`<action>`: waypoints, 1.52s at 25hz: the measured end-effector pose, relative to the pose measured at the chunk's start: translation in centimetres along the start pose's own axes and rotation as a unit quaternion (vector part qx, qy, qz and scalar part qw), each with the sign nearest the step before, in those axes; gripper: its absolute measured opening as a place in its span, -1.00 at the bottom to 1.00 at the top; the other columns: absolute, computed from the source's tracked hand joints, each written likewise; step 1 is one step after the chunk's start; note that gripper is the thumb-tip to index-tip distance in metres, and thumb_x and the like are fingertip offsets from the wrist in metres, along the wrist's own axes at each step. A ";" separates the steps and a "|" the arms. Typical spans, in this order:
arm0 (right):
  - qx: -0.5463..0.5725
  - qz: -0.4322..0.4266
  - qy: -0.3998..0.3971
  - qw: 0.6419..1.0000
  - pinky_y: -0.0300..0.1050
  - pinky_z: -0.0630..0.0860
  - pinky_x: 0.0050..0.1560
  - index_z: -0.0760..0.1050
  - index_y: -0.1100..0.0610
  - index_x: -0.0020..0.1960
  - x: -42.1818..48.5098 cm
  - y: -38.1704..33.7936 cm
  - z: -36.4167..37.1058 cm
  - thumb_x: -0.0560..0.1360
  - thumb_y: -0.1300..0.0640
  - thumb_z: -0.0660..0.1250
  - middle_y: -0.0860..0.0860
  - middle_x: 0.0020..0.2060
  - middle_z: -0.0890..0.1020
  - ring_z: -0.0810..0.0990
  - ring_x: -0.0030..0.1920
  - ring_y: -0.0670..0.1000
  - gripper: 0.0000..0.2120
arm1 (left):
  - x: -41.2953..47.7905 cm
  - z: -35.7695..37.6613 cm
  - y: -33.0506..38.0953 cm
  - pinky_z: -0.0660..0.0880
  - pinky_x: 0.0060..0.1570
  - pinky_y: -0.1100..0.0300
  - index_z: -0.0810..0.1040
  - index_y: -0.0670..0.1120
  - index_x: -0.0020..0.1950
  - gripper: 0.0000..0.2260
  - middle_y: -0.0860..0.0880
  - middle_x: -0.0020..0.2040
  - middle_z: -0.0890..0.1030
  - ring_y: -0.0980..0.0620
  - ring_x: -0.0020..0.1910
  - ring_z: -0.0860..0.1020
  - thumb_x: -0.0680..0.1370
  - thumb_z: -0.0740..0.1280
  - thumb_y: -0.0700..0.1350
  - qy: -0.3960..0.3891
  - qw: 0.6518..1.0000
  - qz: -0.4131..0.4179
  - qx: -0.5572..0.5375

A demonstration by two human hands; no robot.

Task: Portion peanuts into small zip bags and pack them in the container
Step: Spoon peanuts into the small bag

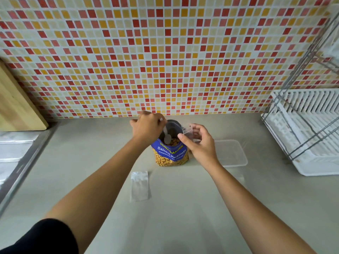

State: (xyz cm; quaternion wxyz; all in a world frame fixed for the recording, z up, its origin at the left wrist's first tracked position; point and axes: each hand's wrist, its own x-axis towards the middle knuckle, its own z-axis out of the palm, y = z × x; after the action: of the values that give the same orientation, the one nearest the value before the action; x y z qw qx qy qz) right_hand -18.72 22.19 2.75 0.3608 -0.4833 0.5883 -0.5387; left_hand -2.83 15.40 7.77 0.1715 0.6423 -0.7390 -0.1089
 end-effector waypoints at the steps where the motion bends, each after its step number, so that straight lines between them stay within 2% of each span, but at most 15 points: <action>1: 0.001 0.000 -0.006 1.000 -0.31 0.55 -0.09 0.45 0.03 0.15 0.0 0.1 -0.1 0.32 0.01 0.51 -0.13 -0.03 0.61 0.58 -0.04 -0.19 -0.54 | 0.0 0.5 0.1 0.28 0.15 -0.11 0.59 0.01 0.08 -0.75 -0.04 0.03 0.58 -0.05 0.19 0.40 0.59 0.18 0.06 -0.015 1.000 -0.003 0.015; 3: 0.001 0.001 -0.017 1.000 -0.29 0.54 -0.07 0.45 0.01 0.14 0.2 0.3 -0.2 0.31 0.00 0.52 -0.11 -0.01 0.62 0.59 -0.03 -0.18 -0.55 | 0.1 1.5 0.2 0.29 0.24 -0.22 0.57 0.00 0.11 -0.75 -0.04 0.03 0.55 -0.05 0.15 0.44 0.59 0.18 0.07 -0.084 0.995 -0.023 0.040; 5: -0.001 0.002 -0.027 1.000 -0.25 0.54 -0.06 0.45 -0.02 0.12 0.3 0.5 -0.3 0.29 -0.03 0.53 -0.10 0.01 0.62 0.59 -0.01 -0.14 -0.54 | 0.3 2.4 -0.2 0.35 0.22 -0.25 0.58 -0.02 0.06 -0.76 -0.05 -0.04 0.57 -0.07 0.01 0.52 0.57 0.21 0.07 -0.136 0.989 -0.062 0.012; 8: 0.005 0.002 -0.033 0.999 -0.24 0.54 -0.04 0.44 -0.04 0.12 0.3 0.6 -0.6 0.31 -0.01 0.52 -0.09 0.03 0.62 0.60 0.02 -0.11 -0.56 | 0.6 2.6 -0.7 0.51 0.03 -0.02 0.59 -0.07 -0.01 -0.78 -0.08 -0.11 0.61 -0.07 -0.12 0.56 0.56 0.24 0.04 -0.107 0.982 -0.103 -0.120; 10: 0.004 -0.001 -0.036 0.999 -0.23 0.54 -0.01 0.44 -0.03 0.13 0.2 0.7 -0.8 0.32 0.00 0.51 -0.08 0.05 0.62 0.60 0.04 -0.10 -0.56 | 0.4 2.2 -0.7 0.49 -0.21 0.17 0.59 -0.13 0.02 -0.78 -0.11 -0.12 0.60 -0.04 -0.15 0.55 0.57 0.25 -0.02 -0.092 0.970 -0.119 -0.190; 13: 0.002 0.005 -0.046 0.999 -0.18 0.56 0.04 0.43 -0.02 0.16 0.2 0.8 -1.1 0.32 -0.01 0.51 -0.07 0.08 0.61 0.59 0.07 -0.09 -0.54 | 0.1 1.5 -0.8 0.43 -0.33 0.27 0.59 -0.15 0.05 -0.80 -0.08 -0.09 0.58 0.00 -0.13 0.52 0.58 0.24 -0.07 -0.072 0.946 -0.150 -0.278; 18: 0.007 0.006 -0.048 0.999 -0.20 0.55 0.02 0.43 0.00 0.17 0.1 0.7 -1.0 0.33 0.01 0.51 -0.06 0.07 0.61 0.59 0.06 -0.09 -0.54 | 0.1 1.1 -1.4 0.48 -0.22 0.25 0.59 -0.16 0.05 -0.81 -0.10 0.00 0.62 -0.03 -0.04 0.55 0.58 0.25 -0.09 -0.046 0.909 -0.187 -0.369; 21: 0.023 0.007 -0.046 0.999 -0.19 0.55 0.01 0.44 -0.03 0.12 -0.1 0.6 -1.1 0.32 0.04 0.51 -0.06 0.05 0.62 0.60 0.02 -0.09 -0.58 | -0.2 0.4 -1.1 0.38 -0.28 0.31 0.57 -0.18 0.05 -0.82 -0.04 -0.05 0.57 0.08 -0.14 0.50 0.59 0.24 -0.12 -0.035 0.892 -0.199 -0.404; 24: 0.027 -0.001 -0.035 0.999 -0.31 0.53 -0.10 0.44 -0.04 0.11 -0.2 0.4 -1.2 0.31 0.05 0.52 -0.08 0.02 0.61 0.60 -0.03 -0.14 -0.58 | -0.4 -0.3 -1.2 0.33 -0.05 0.14 0.55 -0.16 0.04 -0.83 -0.03 -0.03 0.55 0.04 -0.03 0.45 0.60 0.23 -0.10 -0.036 0.879 -0.211 -0.427; 27: 0.010 -0.005 -0.025 1.000 -0.42 0.49 -0.19 0.44 -0.02 0.12 -0.1 -0.1 -1.5 0.31 0.05 0.52 -0.12 0.01 0.59 0.57 -0.05 -0.19 -0.57 | -0.5 -1.0 -1.8 0.26 0.03 0.05 0.54 -0.15 0.07 -0.82 0.01 -0.02 0.54 0.04 0.04 0.37 0.60 0.23 -0.07 -0.040 0.869 -0.228 -0.438; 29: -0.011 -0.011 -0.023 1.000 -0.40 0.51 -0.20 0.45 -0.02 0.12 0.1 -0.4 -1.6 0.30 0.03 0.53 -0.09 0.03 0.59 0.57 -0.04 -0.16 -0.55 | -0.6 -1.3 -2.5 0.25 0.06 0.05 0.54 -0.14 0.06 -0.82 0.03 -0.05 0.53 0.05 0.06 0.35 0.60 0.23 -0.06 -0.040 0.864 -0.236 -0.443; 32: -0.060 -0.027 -0.019 0.998 -0.26 0.57 -0.15 0.47 0.00 0.13 0.5 -0.7 -1.6 0.26 -0.01 0.55 -0.08 0.04 0.59 0.57 -0.05 -0.13 -0.51 | -0.8 -1.8 -3.6 0.25 0.09 -0.02 0.53 -0.06 -0.06 -0.86 -0.01 0.10 0.54 0.04 0.11 0.33 0.59 0.24 -0.03 -0.042 0.857 -0.247 -0.451; 34: -0.110 -0.040 -0.023 0.993 -0.15 0.60 -0.13 0.47 0.01 0.14 0.7 -0.8 -1.4 0.24 -0.04 0.56 -0.09 0.04 0.59 0.58 -0.06 -0.11 -0.48 | -0.9 -2.1 -4.3 0.26 0.09 -0.07 0.55 -0.06 0.04 -0.82 -0.02 0.20 0.54 0.03 0.15 0.33 0.59 0.23 0.00 -0.042 0.854 -0.248 -0.456; 36: -0.170 -0.057 -0.025 0.984 -0.14 0.61 -0.13 0.47 0.01 0.15 0.8 -0.9 -1.3 0.23 -0.08 0.56 -0.09 0.04 0.59 0.57 -0.08 -0.11 -0.45 | -0.9 -2.7 -4.6 0.27 0.11 -0.09 0.54 -0.04 0.11 -0.80 -0.02 0.25 0.53 0.01 0.21 0.35 0.59 0.23 0.03 -0.032 0.848 -0.248 -0.467; 38: -0.221 -0.075 -0.026 0.972 -0.15 0.61 -0.14 0.47 0.02 0.17 0.8 -0.9 -1.2 0.24 -0.11 0.54 -0.08 0.05 0.60 0.58 -0.09 -0.09 -0.43 | -0.7 -3.4 -4.7 0.29 0.14 -0.12 0.54 0.01 0.02 -0.86 -0.02 0.24 0.54 -0.01 0.27 0.37 0.58 0.25 0.02 -0.019 0.843 -0.251 -0.475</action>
State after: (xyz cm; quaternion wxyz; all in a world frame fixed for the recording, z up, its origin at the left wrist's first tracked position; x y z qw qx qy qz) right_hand -19.93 21.77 3.91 0.2191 -0.6078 0.6454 -0.4076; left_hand 2.88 15.60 8.98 0.4083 0.6434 -0.4134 -0.4985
